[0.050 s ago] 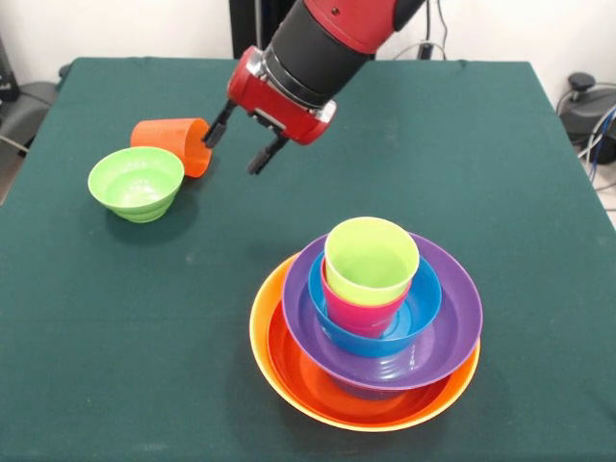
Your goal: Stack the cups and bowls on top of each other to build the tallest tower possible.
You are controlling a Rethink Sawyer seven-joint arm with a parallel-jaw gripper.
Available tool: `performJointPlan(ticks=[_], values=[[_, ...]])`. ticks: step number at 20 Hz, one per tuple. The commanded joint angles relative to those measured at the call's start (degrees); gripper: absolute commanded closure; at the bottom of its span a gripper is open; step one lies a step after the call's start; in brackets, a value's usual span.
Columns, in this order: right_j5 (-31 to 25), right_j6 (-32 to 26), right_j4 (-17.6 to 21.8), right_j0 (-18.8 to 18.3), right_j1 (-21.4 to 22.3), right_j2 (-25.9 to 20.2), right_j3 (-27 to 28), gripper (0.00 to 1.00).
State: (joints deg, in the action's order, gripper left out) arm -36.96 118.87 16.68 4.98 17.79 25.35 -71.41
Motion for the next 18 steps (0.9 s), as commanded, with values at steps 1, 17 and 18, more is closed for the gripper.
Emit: performJointPlan(ticks=[1, 17, 18], values=[[0.8, 6.4, 0.0, 0.6, 0.4, -2.7, -2.8, 0.0], [2.9, 8.3, 0.6, 1.6, -0.4, -0.6, -6.8, 0.0], [3.3, 8.5, 0.7, 1.6, -0.6, -0.5, -7.1, 0.0]])
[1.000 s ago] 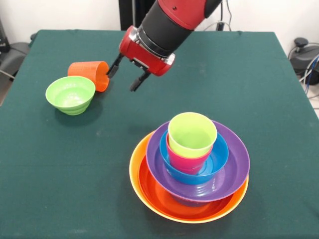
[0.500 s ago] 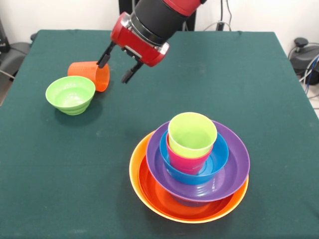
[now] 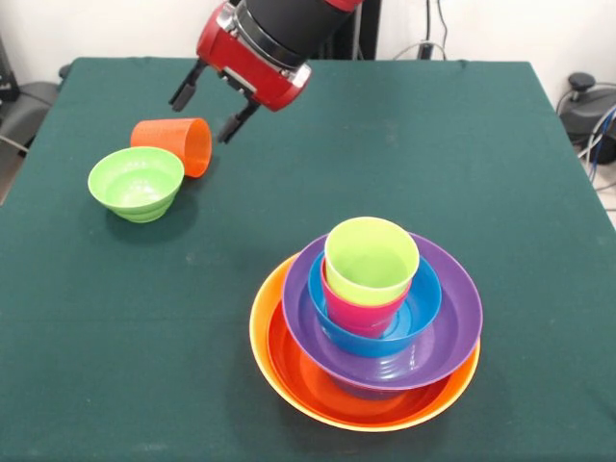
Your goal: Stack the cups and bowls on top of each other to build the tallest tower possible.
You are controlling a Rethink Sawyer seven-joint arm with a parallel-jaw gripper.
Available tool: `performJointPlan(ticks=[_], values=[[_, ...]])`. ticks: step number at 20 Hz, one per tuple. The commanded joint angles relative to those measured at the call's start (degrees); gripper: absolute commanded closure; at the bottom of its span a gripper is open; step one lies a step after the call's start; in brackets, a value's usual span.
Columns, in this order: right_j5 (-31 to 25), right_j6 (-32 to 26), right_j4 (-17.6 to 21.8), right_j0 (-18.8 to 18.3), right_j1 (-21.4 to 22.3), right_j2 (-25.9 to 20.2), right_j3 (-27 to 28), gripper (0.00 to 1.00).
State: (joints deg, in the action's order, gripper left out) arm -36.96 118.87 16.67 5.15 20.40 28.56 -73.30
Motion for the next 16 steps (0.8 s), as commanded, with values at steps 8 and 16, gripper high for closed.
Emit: performJointPlan(ticks=[8, 16], values=[[9.0, 11.7, 1.0, 2.0, -7.2, -2.5, -6.7, 0.0], [14.8, 12.4, -0.1, 2.2, -10.0, -1.3, -6.5, 0.0]])
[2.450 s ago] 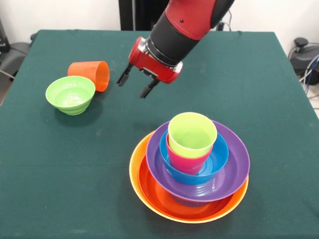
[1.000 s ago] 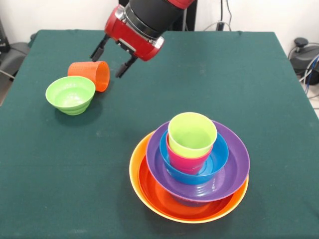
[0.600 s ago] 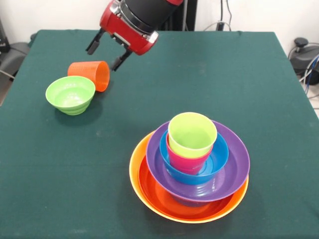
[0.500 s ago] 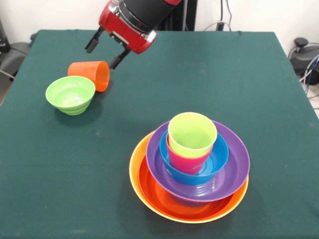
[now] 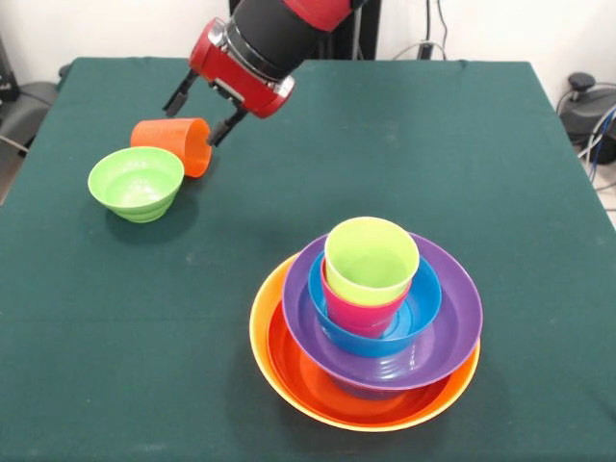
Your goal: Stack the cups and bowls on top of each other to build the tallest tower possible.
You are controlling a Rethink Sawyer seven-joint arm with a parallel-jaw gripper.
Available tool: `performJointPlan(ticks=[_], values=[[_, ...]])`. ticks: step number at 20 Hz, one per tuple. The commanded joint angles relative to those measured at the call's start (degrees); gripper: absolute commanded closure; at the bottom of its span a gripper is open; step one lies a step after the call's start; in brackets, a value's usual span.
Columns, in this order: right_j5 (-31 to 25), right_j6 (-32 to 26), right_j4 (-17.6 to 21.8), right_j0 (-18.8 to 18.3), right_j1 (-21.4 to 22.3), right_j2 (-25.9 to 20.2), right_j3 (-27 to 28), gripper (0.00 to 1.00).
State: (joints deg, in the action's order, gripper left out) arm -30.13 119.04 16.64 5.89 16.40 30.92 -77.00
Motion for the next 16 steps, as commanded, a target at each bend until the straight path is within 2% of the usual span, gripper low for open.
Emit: performJointPlan(ticks=[1, 16], values=[[8.0, 12.0, -0.3, 1.4, -6.0, -3.6, -2.8, 0.0], [10.2, 12.4, -1.7, 1.6, -9.2, -0.7, -1.8, 0.0]])
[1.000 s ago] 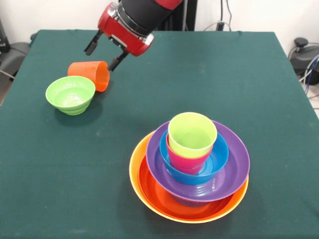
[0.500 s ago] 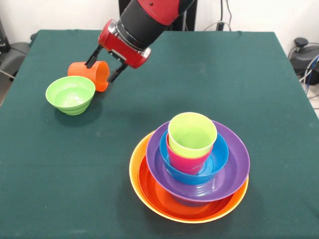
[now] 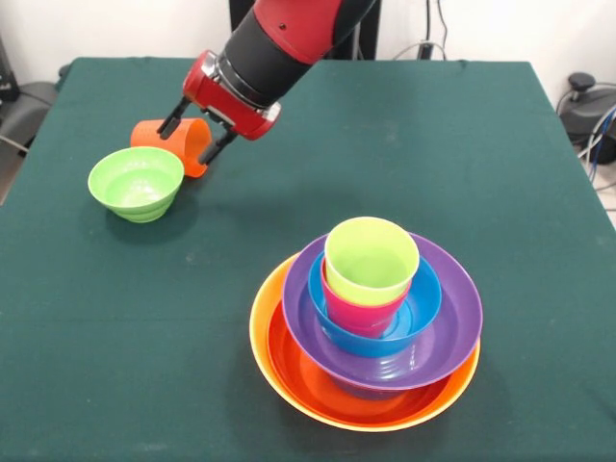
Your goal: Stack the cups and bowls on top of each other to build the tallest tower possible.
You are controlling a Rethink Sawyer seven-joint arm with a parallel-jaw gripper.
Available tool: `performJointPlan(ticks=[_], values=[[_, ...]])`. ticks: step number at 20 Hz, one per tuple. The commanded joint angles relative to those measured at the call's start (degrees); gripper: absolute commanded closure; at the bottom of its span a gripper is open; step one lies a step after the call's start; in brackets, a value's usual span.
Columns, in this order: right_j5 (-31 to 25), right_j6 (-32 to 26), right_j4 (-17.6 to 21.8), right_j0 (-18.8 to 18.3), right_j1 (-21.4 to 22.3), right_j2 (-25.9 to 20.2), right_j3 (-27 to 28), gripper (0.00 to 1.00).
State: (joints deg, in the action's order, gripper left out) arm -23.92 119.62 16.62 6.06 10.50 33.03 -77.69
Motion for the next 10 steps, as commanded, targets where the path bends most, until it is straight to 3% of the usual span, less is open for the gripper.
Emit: performJointPlan(ticks=[1, 10], values=[[3.9, 11.8, -1.8, 1.6, -3.4, -2.6, -1.2, 0.0], [3.6, 11.5, -2.9, 1.7, -4.5, -2.5, -1.7, 0.0]])
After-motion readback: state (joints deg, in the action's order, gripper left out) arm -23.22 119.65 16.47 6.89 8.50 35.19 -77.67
